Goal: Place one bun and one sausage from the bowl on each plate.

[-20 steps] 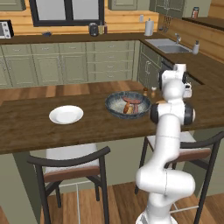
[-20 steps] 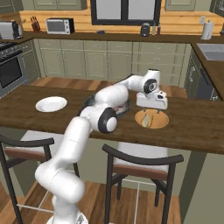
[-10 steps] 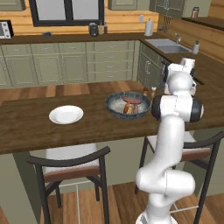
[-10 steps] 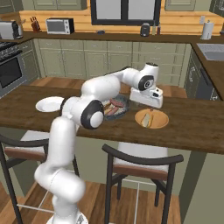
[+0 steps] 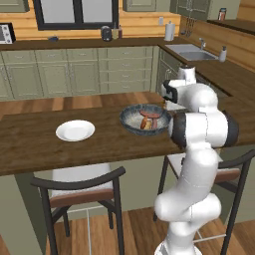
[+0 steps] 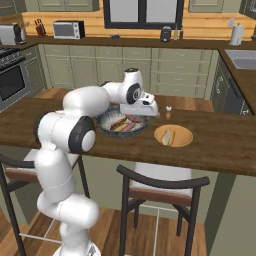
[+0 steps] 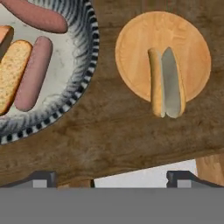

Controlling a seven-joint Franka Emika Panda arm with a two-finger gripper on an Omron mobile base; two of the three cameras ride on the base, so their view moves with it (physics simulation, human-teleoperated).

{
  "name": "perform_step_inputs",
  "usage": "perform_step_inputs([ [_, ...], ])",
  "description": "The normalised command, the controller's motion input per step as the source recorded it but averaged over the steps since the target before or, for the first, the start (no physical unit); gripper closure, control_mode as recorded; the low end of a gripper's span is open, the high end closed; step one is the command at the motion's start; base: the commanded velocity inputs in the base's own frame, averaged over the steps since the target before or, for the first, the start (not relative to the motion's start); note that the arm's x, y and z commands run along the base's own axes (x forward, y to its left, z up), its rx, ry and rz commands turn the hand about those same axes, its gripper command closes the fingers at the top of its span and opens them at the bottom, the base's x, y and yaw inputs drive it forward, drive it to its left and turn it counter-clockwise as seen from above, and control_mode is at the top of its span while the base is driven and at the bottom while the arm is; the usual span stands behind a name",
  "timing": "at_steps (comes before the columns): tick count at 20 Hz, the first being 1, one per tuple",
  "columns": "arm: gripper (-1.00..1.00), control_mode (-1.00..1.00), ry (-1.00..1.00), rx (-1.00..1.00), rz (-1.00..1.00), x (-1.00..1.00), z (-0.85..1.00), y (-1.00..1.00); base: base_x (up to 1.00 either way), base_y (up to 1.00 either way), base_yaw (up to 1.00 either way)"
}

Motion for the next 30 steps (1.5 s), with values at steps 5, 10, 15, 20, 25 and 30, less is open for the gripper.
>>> perform_step_inputs([
  [5, -1.00, -1.00, -0.34, 0.11, -0.05, 0.00, 0.05, 1.00, 0.00, 0.00, 0.00],
  [10, -1.00, -1.00, -0.33, 0.38, -0.27, 0.36, -0.06, 1.00, 0.00, 0.00, 0.00],
  [15, -1.00, -1.00, 0.37, -0.10, -0.04, 0.74, 0.20, 0.64, 0.00, 0.00, 0.00],
  [20, -1.00, -1.00, 0.40, -0.15, 0.01, 0.55, -0.16, 0.03, 0.00, 0.00, 0.00],
  [25, -1.00, -1.00, 0.06, 0.00, 0.01, 0.49, -0.67, -0.02, 0.00, 0.00, 0.00],
  [30, -1.00, -1.00, 0.00, 0.06, 0.04, 0.39, -0.42, -0.07, 0.00, 0.00, 0.00],
])
